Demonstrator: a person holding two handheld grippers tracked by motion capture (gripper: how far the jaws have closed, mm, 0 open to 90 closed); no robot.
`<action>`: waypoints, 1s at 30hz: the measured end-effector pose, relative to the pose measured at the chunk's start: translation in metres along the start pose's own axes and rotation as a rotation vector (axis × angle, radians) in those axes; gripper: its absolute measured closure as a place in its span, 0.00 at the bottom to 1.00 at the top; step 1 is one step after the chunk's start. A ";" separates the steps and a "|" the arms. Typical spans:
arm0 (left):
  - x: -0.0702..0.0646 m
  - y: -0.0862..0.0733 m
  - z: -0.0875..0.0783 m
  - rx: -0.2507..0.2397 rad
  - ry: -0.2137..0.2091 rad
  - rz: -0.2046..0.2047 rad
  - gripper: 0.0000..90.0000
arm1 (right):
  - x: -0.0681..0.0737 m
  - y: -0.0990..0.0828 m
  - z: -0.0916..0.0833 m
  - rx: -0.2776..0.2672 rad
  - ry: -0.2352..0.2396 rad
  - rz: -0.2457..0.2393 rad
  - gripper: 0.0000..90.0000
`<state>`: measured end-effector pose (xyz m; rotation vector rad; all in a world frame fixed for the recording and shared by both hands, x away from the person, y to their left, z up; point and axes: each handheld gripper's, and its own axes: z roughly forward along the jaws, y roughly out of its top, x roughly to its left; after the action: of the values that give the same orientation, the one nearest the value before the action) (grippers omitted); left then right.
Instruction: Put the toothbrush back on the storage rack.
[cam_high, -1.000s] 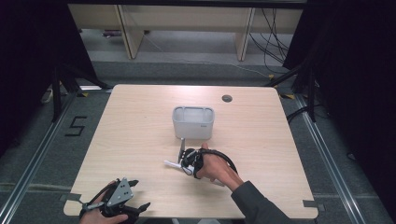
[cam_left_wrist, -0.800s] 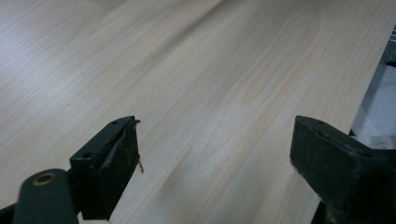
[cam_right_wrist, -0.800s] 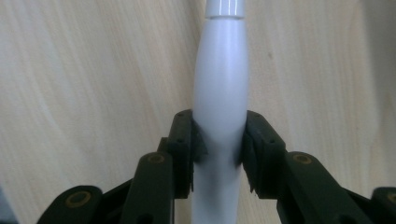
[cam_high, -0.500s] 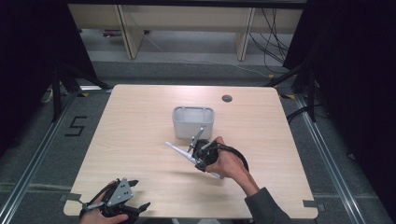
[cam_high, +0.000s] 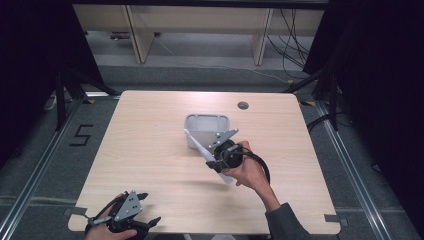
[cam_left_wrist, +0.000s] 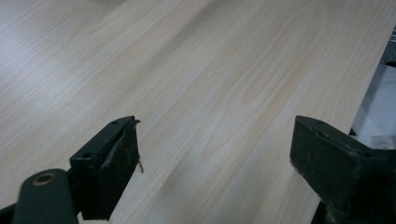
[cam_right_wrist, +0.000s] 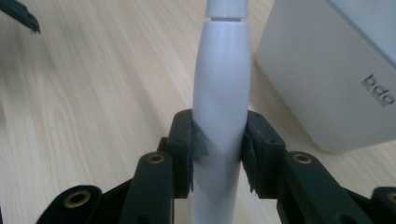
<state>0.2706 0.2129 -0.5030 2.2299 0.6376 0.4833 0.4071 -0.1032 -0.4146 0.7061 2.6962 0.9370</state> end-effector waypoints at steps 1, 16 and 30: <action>-0.001 0.000 0.000 -0.009 -0.006 -0.006 0.17 | -0.002 0.000 -0.001 -0.026 0.002 0.003 0.74; -0.001 0.000 0.000 -0.008 -0.006 -0.007 0.17 | -0.022 -0.001 -0.027 -0.278 -0.016 0.074 0.74; -0.001 0.001 0.000 -0.008 -0.002 -0.004 0.17 | -0.045 -0.009 -0.044 -0.392 -0.076 0.167 0.74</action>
<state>0.2701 0.2121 -0.5025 2.2211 0.6384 0.4805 0.4276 -0.1553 -0.3849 0.8650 2.3116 1.3954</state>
